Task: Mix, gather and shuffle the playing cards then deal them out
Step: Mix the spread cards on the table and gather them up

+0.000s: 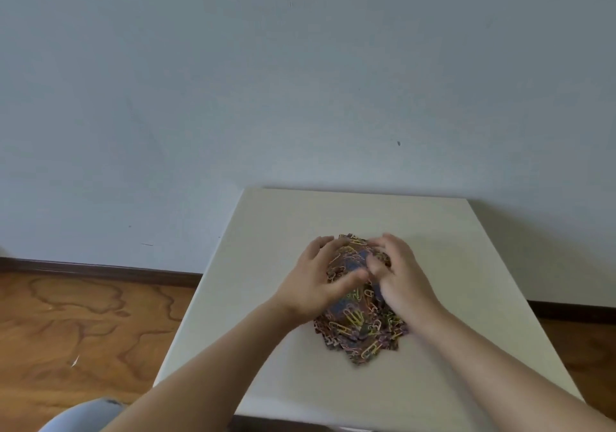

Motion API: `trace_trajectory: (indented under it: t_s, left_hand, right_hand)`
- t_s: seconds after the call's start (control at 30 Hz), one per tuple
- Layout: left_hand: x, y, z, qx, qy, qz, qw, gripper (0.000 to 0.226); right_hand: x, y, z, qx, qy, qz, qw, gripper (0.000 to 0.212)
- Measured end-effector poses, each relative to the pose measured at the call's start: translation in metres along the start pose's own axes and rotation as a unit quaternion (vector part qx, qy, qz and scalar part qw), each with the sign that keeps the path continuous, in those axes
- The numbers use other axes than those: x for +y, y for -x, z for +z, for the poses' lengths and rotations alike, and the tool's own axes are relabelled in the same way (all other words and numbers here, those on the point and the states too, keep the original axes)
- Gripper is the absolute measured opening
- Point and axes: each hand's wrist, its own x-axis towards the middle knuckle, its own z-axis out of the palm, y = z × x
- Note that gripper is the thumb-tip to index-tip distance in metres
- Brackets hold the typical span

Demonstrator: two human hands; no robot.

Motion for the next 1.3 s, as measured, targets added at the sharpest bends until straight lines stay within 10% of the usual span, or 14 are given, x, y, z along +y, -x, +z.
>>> trace_trajectory:
  t_s: [0.23,0.47,0.77,1.3]
  left_hand:
    - [-0.006,0.054,0.044,-0.016,-0.254,0.045,0.966,0.116]
    - [0.005,0.052,0.045,0.032,-0.28,0.016,0.959,0.107]
    - [0.004,0.057,0.05,0.096,-0.24,0.061,0.964,0.1]
    - [0.005,0.061,0.052,0.166,-0.228,0.115,0.952,0.095]
  right_hand:
    - [-0.015,-0.055,-0.025,-0.195,0.113,0.023,0.974,0.093]
    - [-0.036,-0.068,-0.032,-0.367,0.147,0.04,0.918,0.093]
    - [-0.05,-0.054,-0.035,-0.381,0.147,0.116,0.906,0.053]
    - [-0.067,-0.007,-0.026,-0.296,0.068,0.13,0.944,0.047]
